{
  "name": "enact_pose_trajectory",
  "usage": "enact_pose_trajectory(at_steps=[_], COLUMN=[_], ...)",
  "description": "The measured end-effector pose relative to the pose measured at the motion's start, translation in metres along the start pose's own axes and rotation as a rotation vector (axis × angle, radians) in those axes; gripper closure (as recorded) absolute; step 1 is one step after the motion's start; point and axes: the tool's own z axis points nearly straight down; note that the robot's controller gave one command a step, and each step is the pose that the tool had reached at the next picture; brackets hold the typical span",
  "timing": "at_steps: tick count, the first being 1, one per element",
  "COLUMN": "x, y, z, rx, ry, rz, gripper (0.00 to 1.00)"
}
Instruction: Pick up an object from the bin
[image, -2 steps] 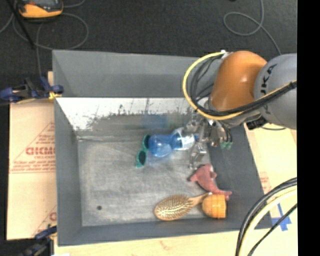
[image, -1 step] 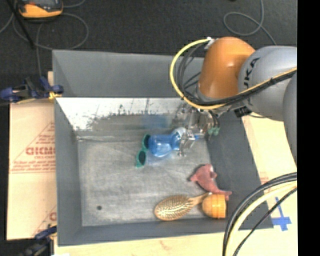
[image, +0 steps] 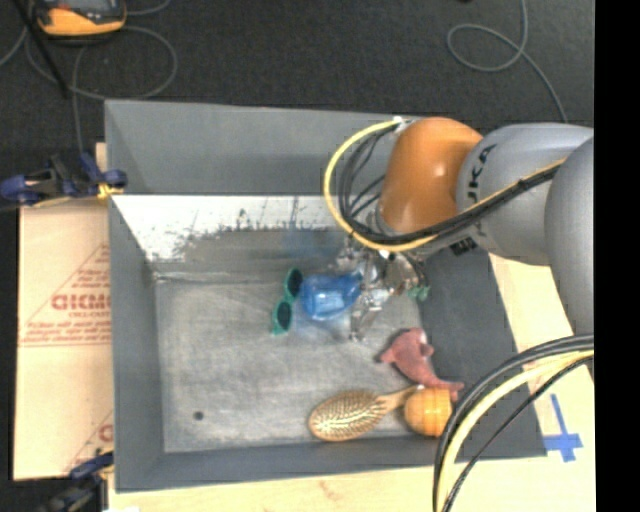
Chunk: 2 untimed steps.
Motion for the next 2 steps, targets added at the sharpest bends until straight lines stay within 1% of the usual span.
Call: enact_pose_trajectory(at_steps=[1, 2], x=[-0.016, 0.002], y=[-0.006, -0.013], z=[0.031, 0.03], rx=[-0.002, -0.002], ry=[-0.004, -0.012], rz=[0.081, 0.099], gripper=[0.0, 1.0])
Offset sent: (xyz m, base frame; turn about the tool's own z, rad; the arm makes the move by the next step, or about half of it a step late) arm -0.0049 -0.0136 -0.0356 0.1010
